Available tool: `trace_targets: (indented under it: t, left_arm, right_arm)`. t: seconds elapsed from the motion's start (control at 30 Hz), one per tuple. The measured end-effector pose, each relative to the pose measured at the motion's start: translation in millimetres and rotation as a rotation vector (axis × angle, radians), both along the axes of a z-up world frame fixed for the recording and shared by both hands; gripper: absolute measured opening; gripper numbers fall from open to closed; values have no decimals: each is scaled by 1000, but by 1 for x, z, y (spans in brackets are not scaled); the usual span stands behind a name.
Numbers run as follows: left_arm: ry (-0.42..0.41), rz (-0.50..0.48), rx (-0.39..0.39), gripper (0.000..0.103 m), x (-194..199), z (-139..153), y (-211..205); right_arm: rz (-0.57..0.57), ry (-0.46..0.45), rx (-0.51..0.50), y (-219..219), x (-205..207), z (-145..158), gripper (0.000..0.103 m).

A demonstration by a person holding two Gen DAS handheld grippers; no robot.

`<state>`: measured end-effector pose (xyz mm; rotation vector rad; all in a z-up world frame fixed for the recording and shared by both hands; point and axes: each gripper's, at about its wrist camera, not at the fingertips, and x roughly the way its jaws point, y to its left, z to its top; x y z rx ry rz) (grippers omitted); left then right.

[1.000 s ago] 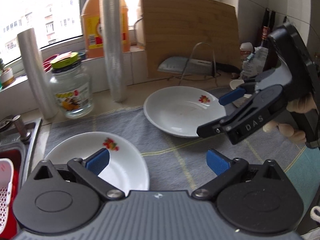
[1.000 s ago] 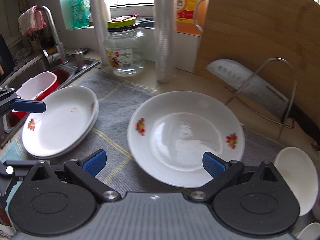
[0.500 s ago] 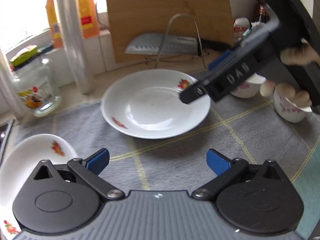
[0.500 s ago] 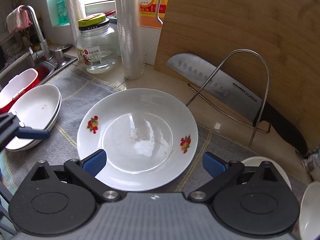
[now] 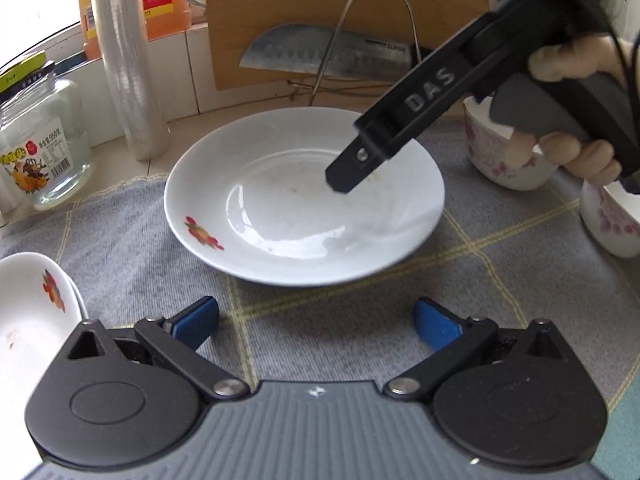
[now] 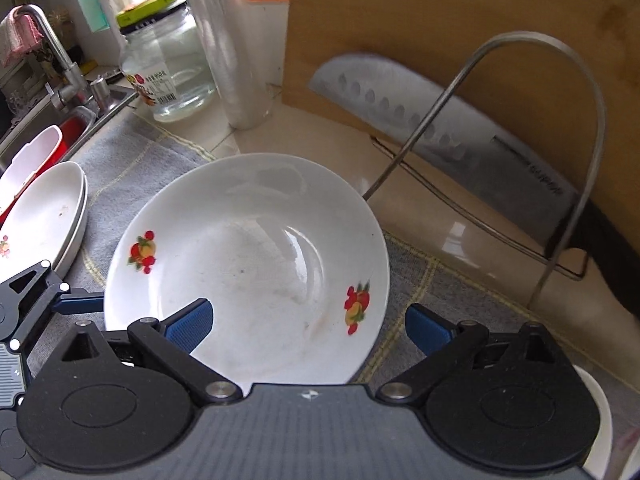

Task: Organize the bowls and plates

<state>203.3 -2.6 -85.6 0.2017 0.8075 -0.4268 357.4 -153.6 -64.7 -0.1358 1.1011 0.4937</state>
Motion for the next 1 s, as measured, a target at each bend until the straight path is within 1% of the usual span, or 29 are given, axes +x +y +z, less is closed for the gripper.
trace_targets:
  t: [0.2,0.43,0.47,0.7,1.0]
  left_arm:
    - [-28,1,-15,103,4,-1,0]
    - [-49,3,-26,103,7,-1,0]
    - [-51,5,-27,103,8,-1,0]
    - [-63,6,-31,103,12,-1,1]
    - [-70,-8,-33,103,12,0,4]
  right_arm:
    - [41,49,17,7,21,-12,103]
    - [113,60,30,18,40,-14,103]
    - [122,45,28,20,42,-14,103]
    - [175,51,35,22,51,-13,103]
    - [205,63,50,23,55,-11,103]
